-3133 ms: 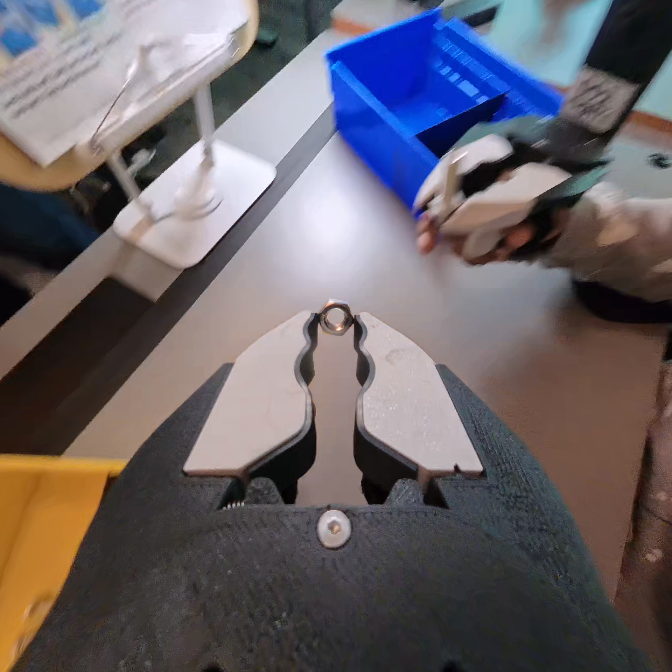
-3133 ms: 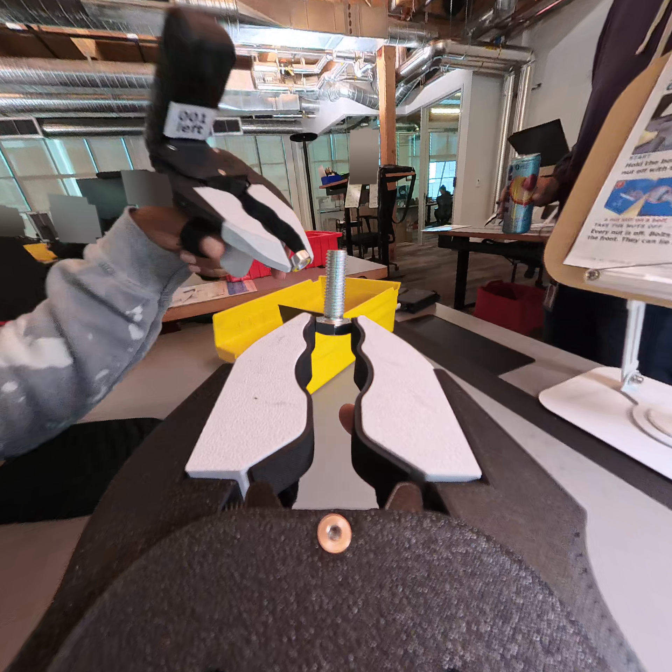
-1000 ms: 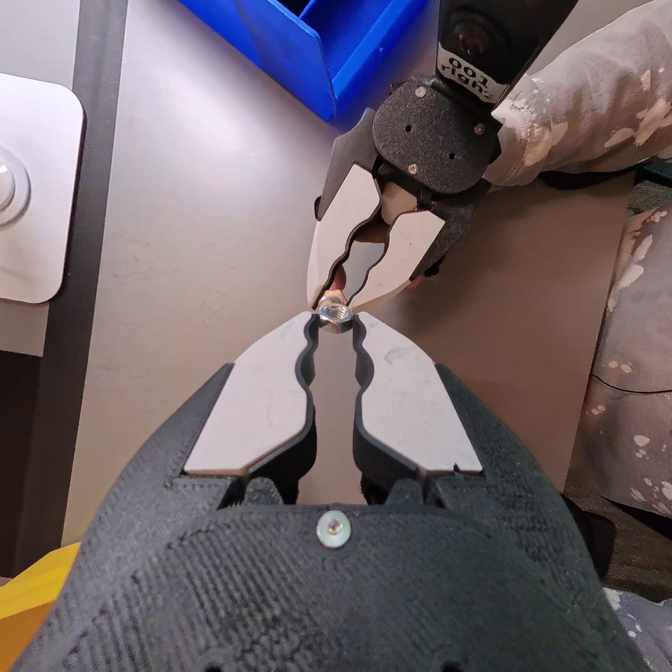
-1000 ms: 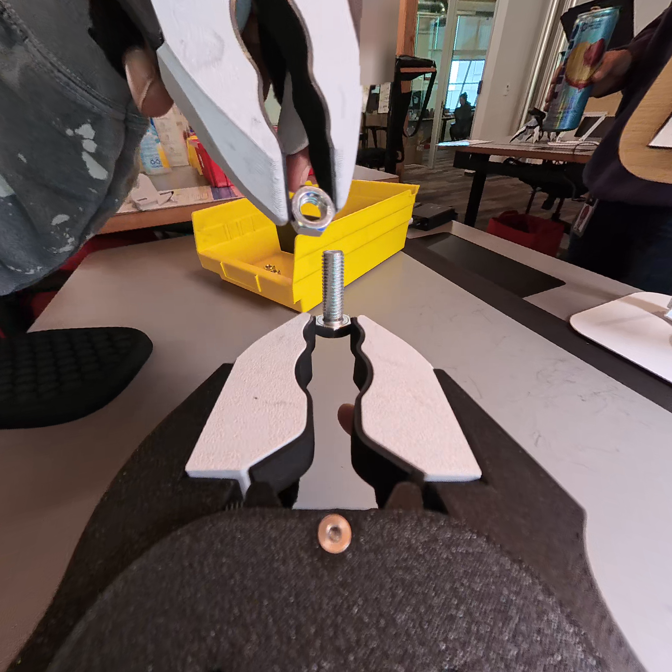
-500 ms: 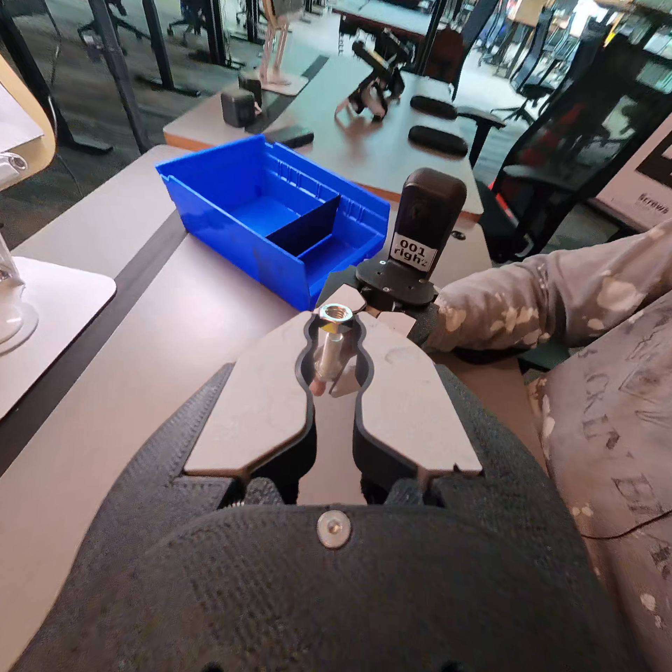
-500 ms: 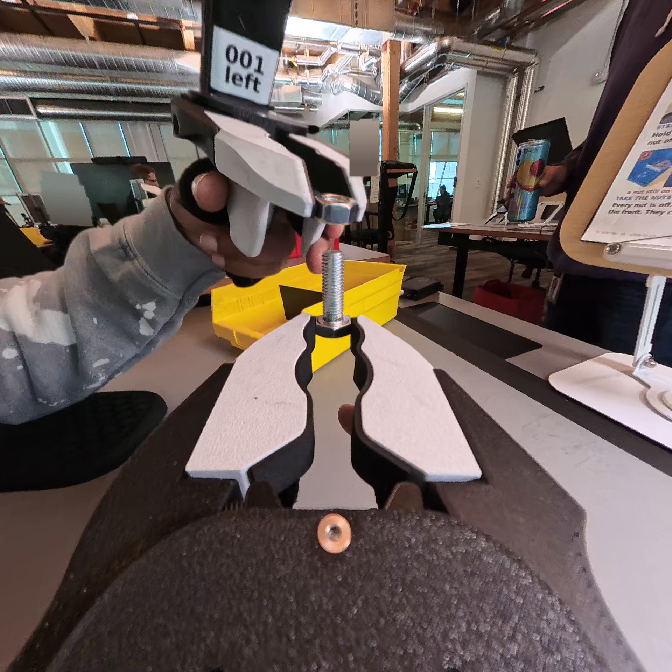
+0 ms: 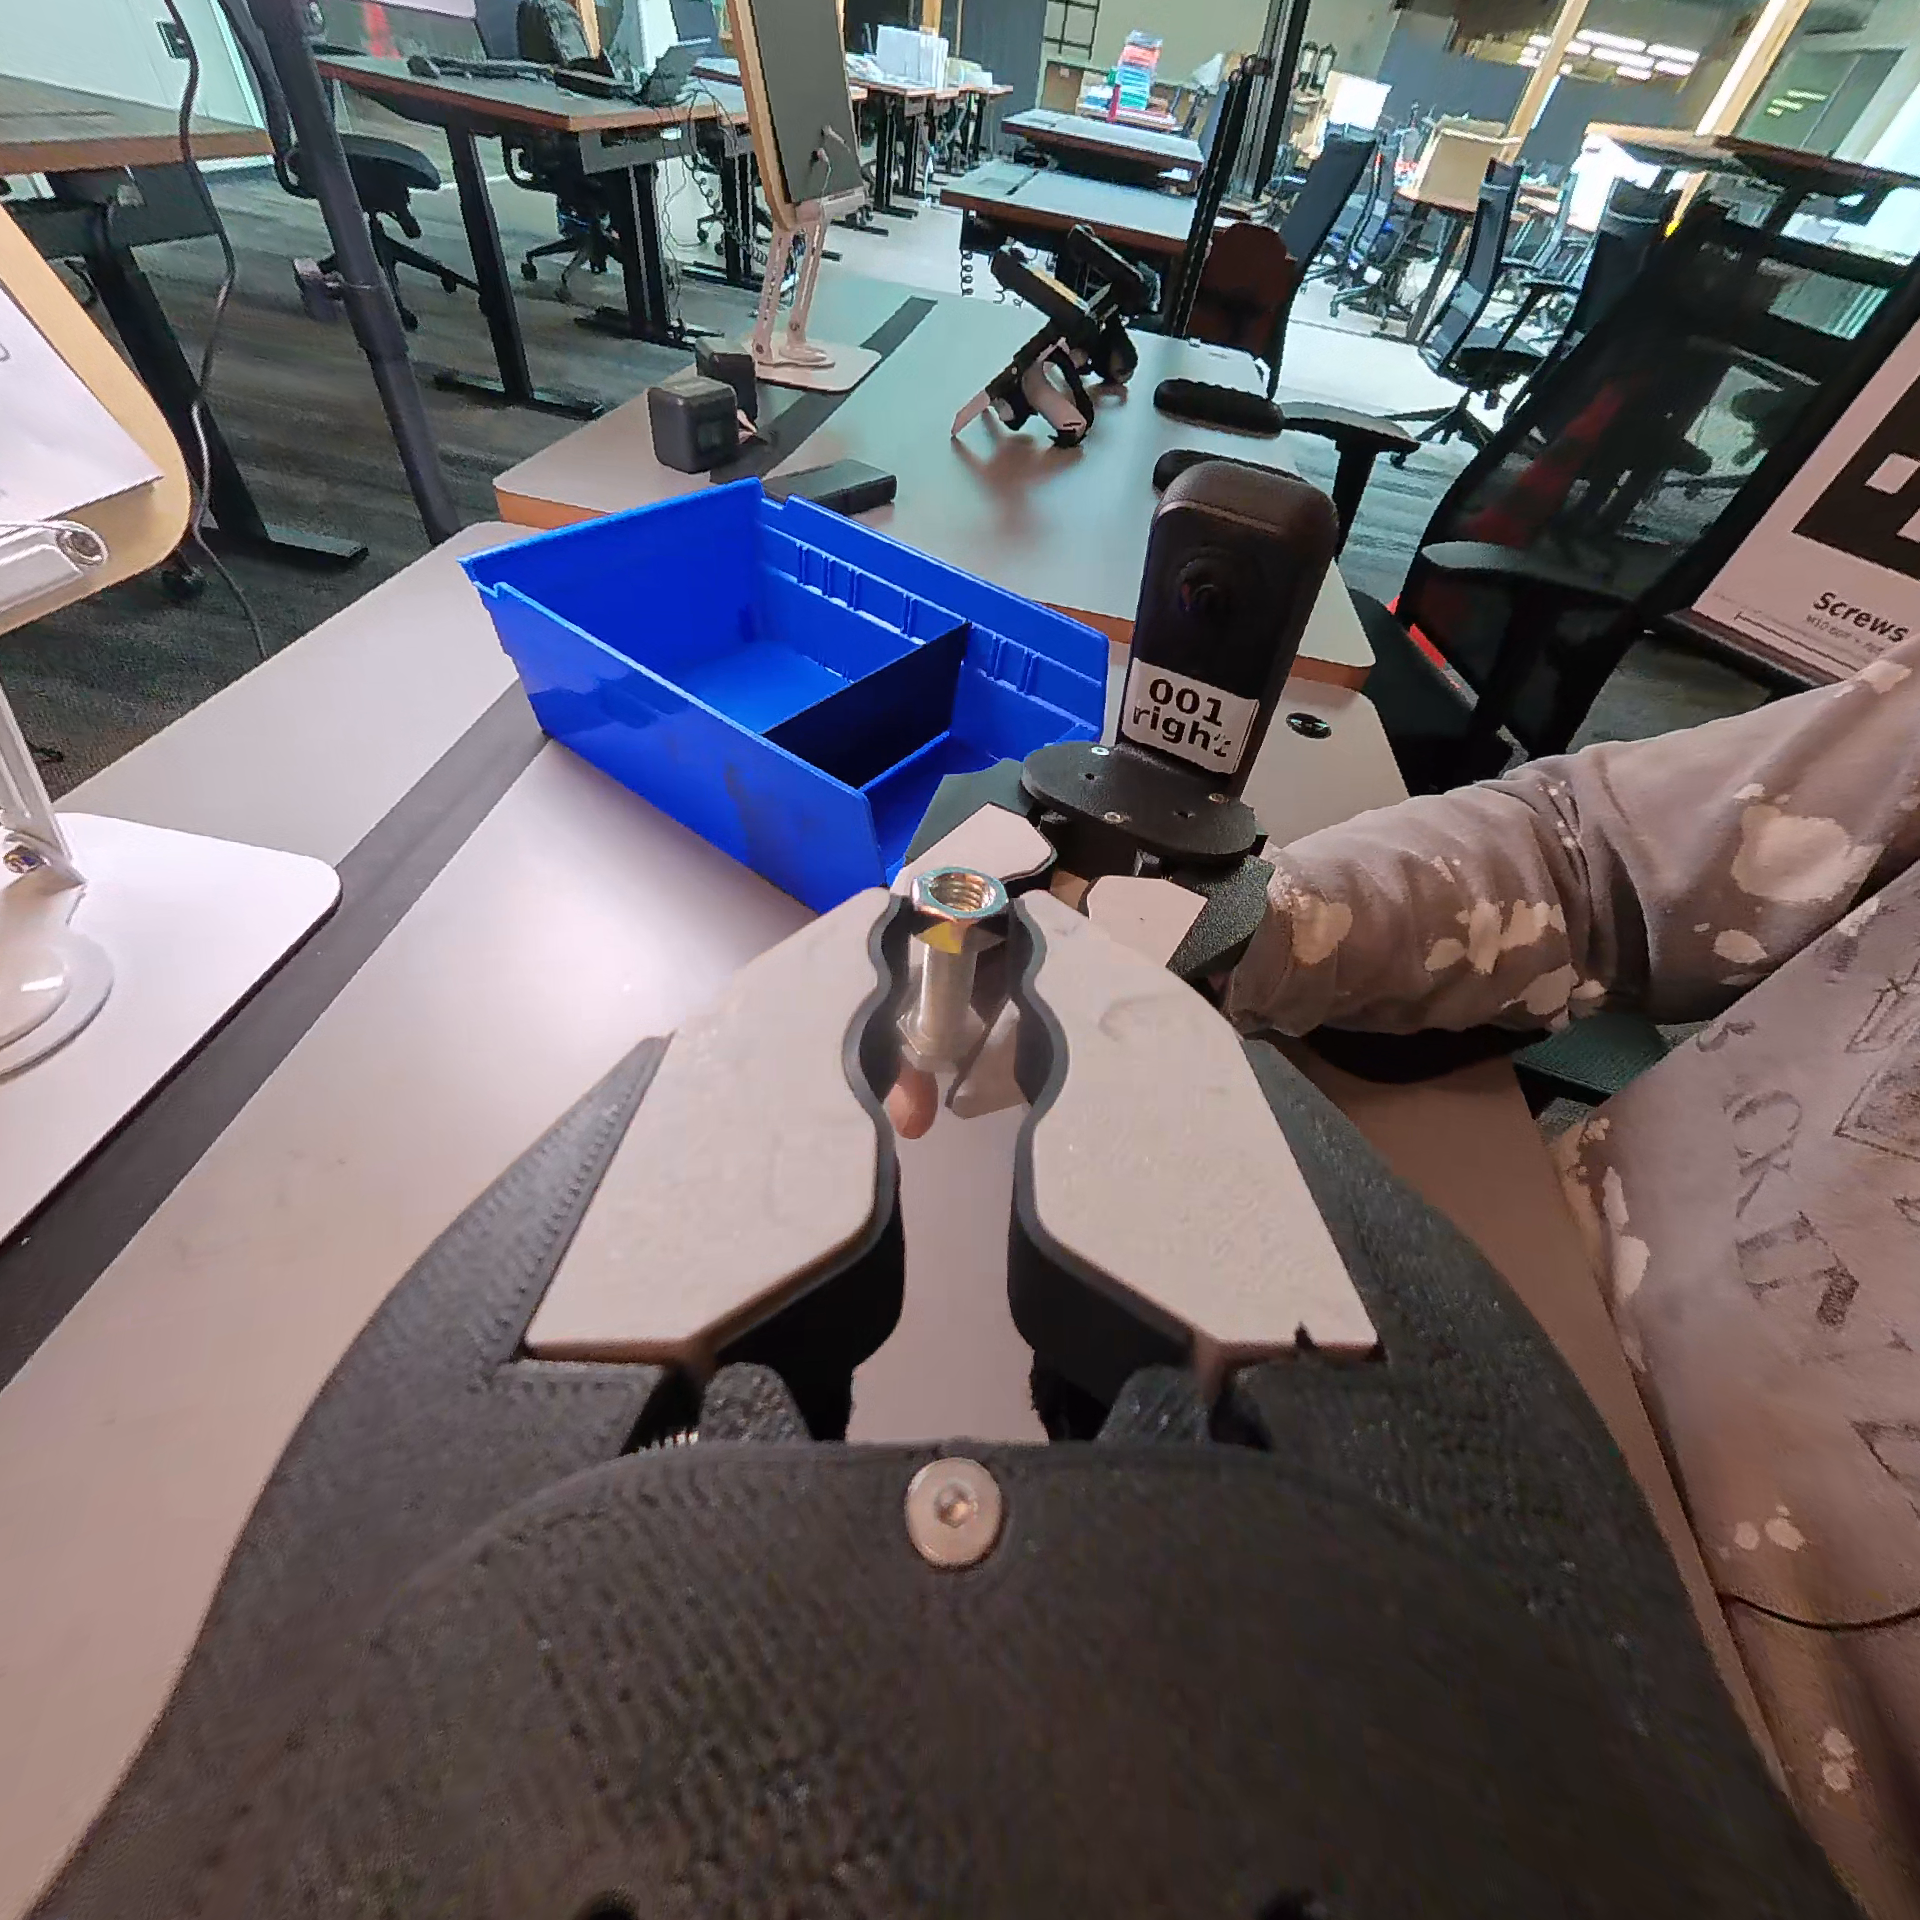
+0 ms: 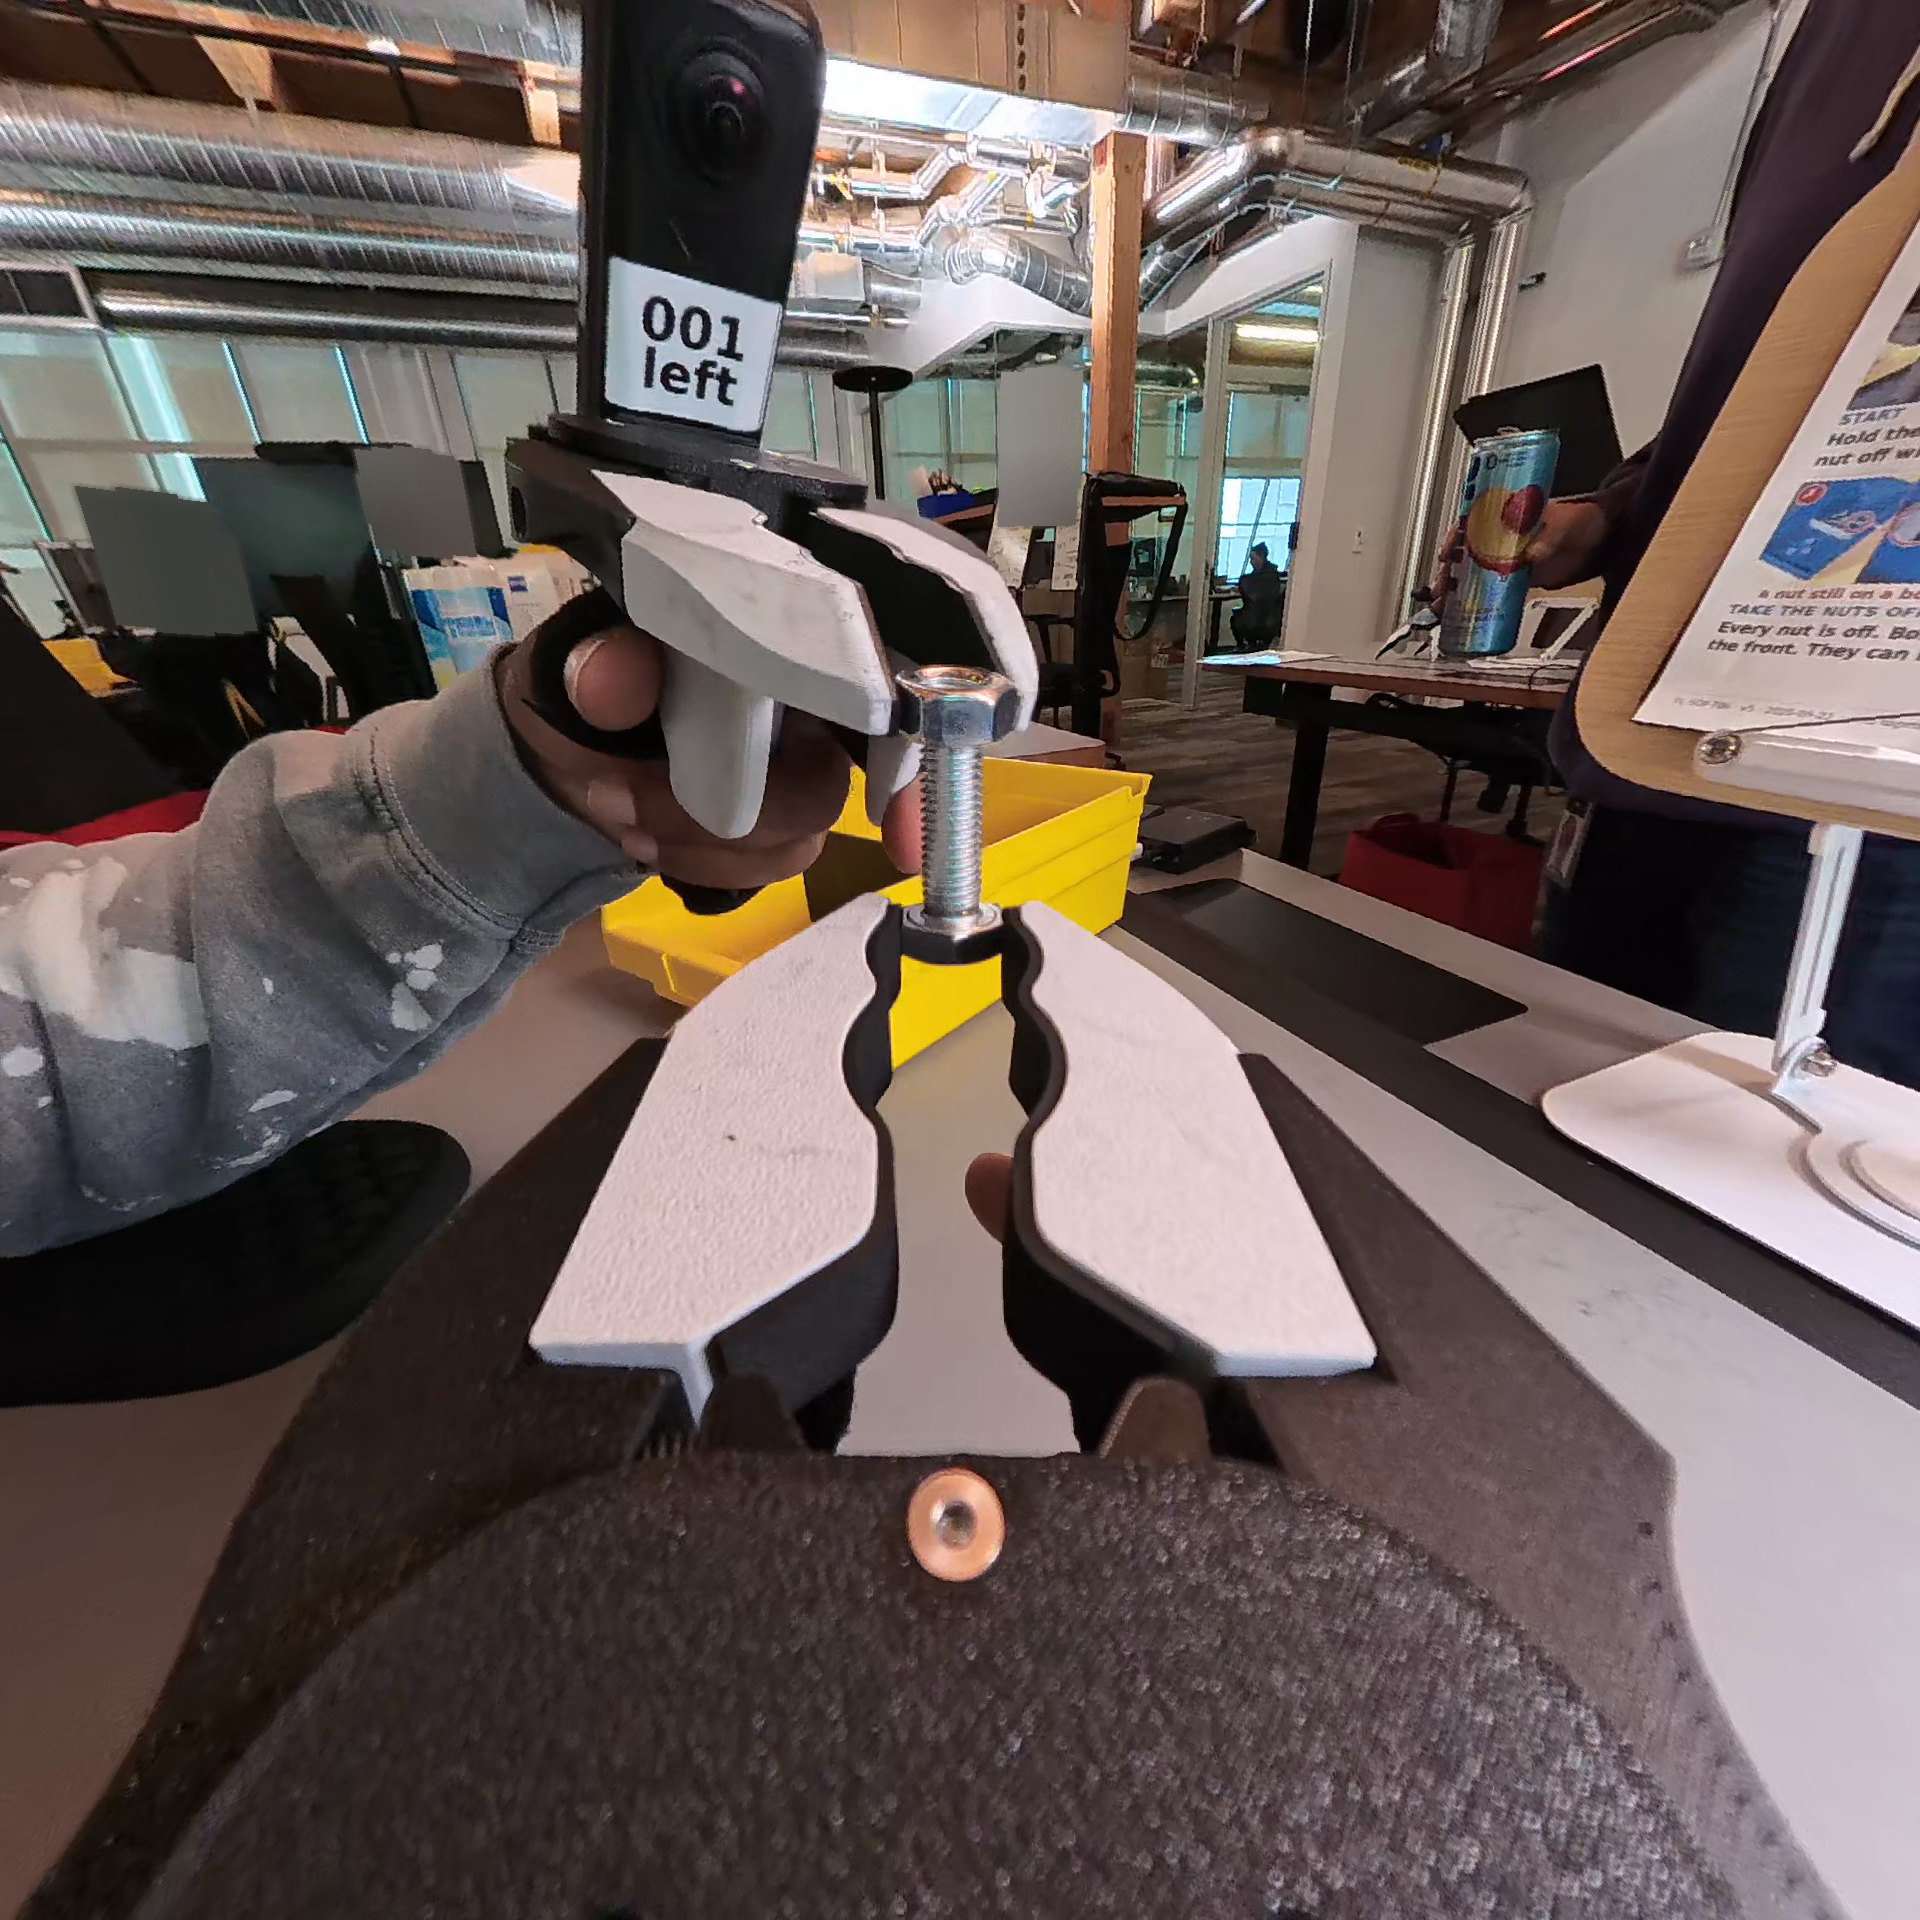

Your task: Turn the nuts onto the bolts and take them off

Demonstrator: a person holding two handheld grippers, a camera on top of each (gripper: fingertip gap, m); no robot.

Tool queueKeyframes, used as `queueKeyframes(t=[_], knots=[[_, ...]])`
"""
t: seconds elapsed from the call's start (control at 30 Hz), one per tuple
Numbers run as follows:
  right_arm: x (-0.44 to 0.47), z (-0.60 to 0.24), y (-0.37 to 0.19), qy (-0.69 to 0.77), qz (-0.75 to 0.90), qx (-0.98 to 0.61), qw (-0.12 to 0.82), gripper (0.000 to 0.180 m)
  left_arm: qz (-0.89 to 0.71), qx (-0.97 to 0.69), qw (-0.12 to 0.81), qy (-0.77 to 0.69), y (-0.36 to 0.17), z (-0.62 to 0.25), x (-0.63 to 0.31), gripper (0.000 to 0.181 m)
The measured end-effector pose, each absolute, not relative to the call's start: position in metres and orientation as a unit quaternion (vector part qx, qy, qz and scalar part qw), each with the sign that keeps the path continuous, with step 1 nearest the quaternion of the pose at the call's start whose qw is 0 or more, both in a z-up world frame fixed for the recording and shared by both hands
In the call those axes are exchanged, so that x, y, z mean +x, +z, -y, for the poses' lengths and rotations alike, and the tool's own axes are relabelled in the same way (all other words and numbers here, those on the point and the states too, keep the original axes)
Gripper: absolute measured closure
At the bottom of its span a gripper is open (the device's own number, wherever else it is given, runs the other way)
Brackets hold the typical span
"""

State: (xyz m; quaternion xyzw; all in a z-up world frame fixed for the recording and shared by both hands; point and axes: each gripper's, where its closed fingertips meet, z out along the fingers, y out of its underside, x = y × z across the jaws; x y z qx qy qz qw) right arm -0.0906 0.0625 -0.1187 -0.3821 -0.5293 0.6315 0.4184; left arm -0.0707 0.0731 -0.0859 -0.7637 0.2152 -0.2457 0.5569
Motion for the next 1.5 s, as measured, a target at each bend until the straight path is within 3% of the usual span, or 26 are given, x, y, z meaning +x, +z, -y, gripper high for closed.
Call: queueKeyframes(t=[0.73, 1.5], knots=[[-0.084, -0.063, -0.105, 0.661, 0.505, -0.368, 0.415, 0.162, -0.183, -0.695, 0.635, -0.285, -0.072, -0.073, -0.068, 0.163], [-0.087, -0.063, -0.111, 0.647, 0.517, -0.372, 0.42, 0.162, -0.198, -0.731, 0.6, -0.257, -0.078, -0.074, -0.07, 0.162]])
